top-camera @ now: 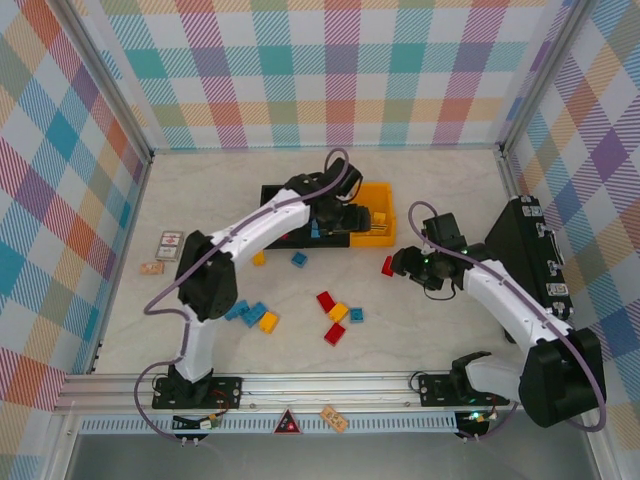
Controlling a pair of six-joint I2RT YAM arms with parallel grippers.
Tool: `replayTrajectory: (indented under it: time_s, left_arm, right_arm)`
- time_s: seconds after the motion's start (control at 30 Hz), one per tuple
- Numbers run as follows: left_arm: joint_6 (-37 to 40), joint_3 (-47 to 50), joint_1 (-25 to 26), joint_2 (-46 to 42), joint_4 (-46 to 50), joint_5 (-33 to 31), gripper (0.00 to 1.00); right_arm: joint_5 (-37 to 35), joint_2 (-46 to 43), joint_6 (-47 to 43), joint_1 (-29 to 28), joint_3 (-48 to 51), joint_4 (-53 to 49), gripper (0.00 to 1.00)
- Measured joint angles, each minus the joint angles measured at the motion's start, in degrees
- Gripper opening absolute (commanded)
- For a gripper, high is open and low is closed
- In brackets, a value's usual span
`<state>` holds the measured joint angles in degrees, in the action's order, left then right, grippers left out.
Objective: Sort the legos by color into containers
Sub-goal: Pick up the lego from the center of the table.
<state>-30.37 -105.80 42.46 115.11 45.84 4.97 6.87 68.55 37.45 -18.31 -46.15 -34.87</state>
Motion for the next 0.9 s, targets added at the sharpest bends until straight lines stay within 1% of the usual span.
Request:
replayTrajectory:
  time_s: [0.2, 0.27, 0.33, 0.4, 0.47, 0.63, 0.9]
  left_arm:
    - [-0.3, 16.7, -1.0, -12.5, -5.1, 0.0, 0.72]
    - [-0.3, 18.4, -1.3, -13.5, -5.3, 0.0, 0.72]
    - [-0.8, 25.2, -1.8, -16.8, -10.5, 0.0, 0.72]
    - [-1.6, 32.0, -2.6, -21.2, -9.8, -0.1, 0.73]
    - [-2.0, 36.3, -3.4, -24.5, -9.4, -0.3, 0.73]
    - [-2.9, 42.0, -5.0, -31.2, -9.7, -1.6, 0.73]
    - [-3.3, 45.5, -6.5, -37.4, -8.9, -3.6, 0.74]
  right_arm:
    - [-0.8, 5.2, -0.2, 0.0, -3.0, 0.3, 0.59]
    - [-0.9, 5.9, -0.2, 0.0, -3.1, 0.5, 0.59]
    - [-1.5, 8.0, -0.2, -0.5, -4.5, 0.0, 0.60]
    - [-2.2, 11.6, -0.2, -1.0, -6.5, 0.6, 0.60]
    - [-2.9, 14.7, -0.2, -1.6, -8.0, 1.1, 0.61]
    - [-4.5, 20.8, 0.5, -2.5, -10.0, 1.8, 0.61]
    - [-6.2, 27.3, 1.1, -3.2, -14.1, 2.4, 0.60]
